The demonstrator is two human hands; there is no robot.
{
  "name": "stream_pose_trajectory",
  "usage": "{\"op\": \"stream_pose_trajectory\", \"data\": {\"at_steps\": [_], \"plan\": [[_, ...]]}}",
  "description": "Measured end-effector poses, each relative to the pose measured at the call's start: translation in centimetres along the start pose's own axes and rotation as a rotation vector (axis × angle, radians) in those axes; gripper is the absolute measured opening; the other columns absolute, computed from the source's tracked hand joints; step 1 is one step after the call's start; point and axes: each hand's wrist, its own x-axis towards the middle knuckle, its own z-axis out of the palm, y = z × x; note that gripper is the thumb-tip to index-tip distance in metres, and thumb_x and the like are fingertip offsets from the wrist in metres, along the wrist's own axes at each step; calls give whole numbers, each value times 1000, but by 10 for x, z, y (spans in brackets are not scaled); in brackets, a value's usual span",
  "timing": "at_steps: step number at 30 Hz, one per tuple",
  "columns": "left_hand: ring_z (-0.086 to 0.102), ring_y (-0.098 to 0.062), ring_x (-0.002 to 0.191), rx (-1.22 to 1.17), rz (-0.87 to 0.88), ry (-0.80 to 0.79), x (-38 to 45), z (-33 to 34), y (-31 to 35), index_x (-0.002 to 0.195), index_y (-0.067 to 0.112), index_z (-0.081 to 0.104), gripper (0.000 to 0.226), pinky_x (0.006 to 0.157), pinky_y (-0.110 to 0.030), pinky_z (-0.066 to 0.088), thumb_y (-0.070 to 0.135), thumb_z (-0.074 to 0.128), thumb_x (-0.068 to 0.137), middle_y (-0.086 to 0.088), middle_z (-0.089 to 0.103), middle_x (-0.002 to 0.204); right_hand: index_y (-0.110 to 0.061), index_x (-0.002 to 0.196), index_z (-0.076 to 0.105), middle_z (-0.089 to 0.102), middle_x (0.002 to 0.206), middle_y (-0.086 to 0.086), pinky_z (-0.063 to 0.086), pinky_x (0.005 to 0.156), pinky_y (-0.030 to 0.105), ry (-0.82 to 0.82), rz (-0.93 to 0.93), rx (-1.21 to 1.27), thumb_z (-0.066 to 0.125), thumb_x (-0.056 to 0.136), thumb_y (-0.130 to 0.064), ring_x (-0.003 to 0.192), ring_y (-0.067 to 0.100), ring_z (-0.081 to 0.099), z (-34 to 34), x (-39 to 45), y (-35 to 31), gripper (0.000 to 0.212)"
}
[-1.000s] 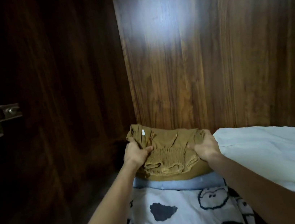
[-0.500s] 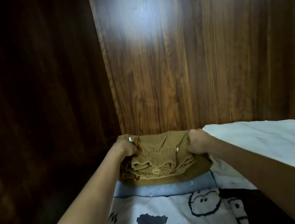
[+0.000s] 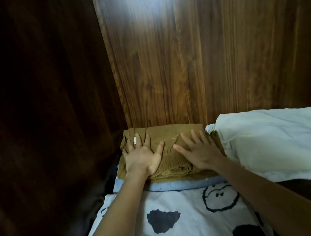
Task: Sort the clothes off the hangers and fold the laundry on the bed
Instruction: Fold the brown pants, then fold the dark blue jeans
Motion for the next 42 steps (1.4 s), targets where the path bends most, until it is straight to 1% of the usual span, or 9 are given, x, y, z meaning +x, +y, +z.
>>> {"op": "stream_pose_trajectory", "data": {"at_steps": [8,11,13,15,19,22,25,36,42], "plan": [[4,-32,148,-18,19,-96,-16,-11,-2,154,31,7,73,119,-48,10,69,13,93,-1,1,163,-29,154,3,-6,161,0,-3,118,44,-1,25,38,7,96,-62,148,22,-8,2,-31,-6,67],[5,-29,148,-74,55,-105,-55,-18,-7,154,30,14,70,119,-46,12,65,23,95,2,4,162,-20,152,21,15,160,6,10,117,43,-47,-75,-15,14,101,-50,147,26,11,-9,-61,-1,59],[28,-28,142,-57,88,-22,-86,-34,-14,150,31,29,63,112,-41,30,60,39,94,-2,26,157,-16,125,56,54,130,12,34,100,40,19,-105,9,23,102,-49,127,30,45,-28,-82,-1,52],[53,-27,120,-40,70,123,-124,-51,-19,136,33,48,47,93,-36,46,52,48,93,-3,56,133,-14,77,56,59,84,6,41,74,34,210,-159,-15,33,100,-48,93,29,62,-42,-106,-12,47],[64,-18,96,-252,-92,389,-224,-69,-26,108,31,63,24,81,-36,52,44,52,92,10,69,104,-16,75,48,62,82,9,36,64,34,483,-467,49,40,99,-33,83,33,61,-45,-162,-51,30],[66,-17,92,-316,-268,502,-317,-61,-34,98,29,64,13,78,-35,53,34,55,89,12,70,93,-17,65,40,61,79,12,31,61,33,389,-682,180,42,97,-28,81,35,58,-22,-214,-81,34],[64,-22,100,-45,-392,364,-413,-60,-44,111,31,60,22,81,-35,52,39,52,92,9,69,105,-15,61,43,56,72,7,29,60,31,211,-801,240,46,95,-29,82,33,59,5,-272,-115,37],[60,-25,111,254,-961,81,-798,-73,-62,124,25,55,34,83,-34,46,41,48,95,3,63,123,-15,82,64,67,87,10,44,67,33,-203,-1367,194,48,92,-26,91,33,60,72,-564,-218,22],[59,-29,107,401,-1240,-92,-1037,-88,-35,111,17,59,25,74,-32,44,31,53,92,-6,62,115,-13,111,62,64,116,15,49,83,37,-201,-1796,-40,51,92,-31,109,33,60,108,-802,-275,29]]}}
